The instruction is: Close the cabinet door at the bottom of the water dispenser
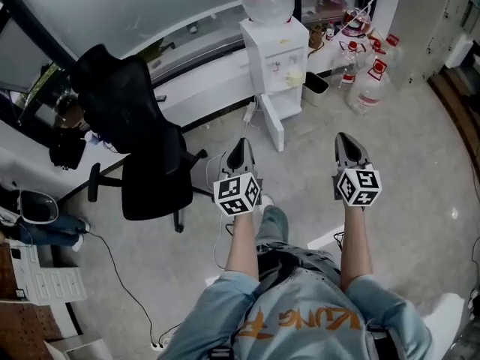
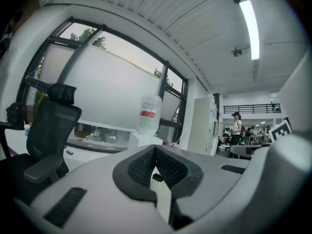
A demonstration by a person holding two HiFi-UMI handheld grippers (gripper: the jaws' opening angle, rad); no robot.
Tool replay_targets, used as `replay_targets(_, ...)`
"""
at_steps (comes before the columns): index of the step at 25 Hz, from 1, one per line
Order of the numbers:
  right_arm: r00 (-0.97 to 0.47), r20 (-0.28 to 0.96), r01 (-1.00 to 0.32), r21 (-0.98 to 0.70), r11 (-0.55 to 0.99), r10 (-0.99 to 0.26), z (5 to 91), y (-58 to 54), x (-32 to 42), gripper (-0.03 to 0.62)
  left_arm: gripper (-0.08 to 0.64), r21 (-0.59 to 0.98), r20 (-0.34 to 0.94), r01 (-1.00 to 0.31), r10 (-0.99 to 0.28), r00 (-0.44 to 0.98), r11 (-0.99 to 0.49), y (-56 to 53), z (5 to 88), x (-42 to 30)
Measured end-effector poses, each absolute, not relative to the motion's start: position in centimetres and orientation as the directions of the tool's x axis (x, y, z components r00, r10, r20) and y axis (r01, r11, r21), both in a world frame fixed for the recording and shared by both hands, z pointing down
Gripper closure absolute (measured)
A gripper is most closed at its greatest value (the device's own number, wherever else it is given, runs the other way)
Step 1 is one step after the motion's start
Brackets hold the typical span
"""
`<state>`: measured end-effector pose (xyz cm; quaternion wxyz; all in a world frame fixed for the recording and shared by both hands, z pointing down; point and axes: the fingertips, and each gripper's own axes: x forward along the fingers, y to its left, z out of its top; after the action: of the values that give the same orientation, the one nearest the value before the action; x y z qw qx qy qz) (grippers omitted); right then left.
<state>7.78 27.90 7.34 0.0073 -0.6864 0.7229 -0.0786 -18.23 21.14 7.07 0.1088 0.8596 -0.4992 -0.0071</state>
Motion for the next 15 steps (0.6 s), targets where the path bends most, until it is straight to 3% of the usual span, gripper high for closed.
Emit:
replay_targets(6,0.006,0.193,-0.980,-0.194,-0.044,-0.981,11.3,20.6,10.6,0.563,0.549,0.178,0.233,-0.834,-0.801,0.551,-0.522,13.5,11.9,-14.7)
replay_targets(15,-0.040,0.316,-0.973,-0.226,-0.034,-0.948,16.9,8.0,9.5,0.563,0.549,0.205,0.357,-0.840,-0.761,0.542,-0.502,1.7,17.8,-13.6)
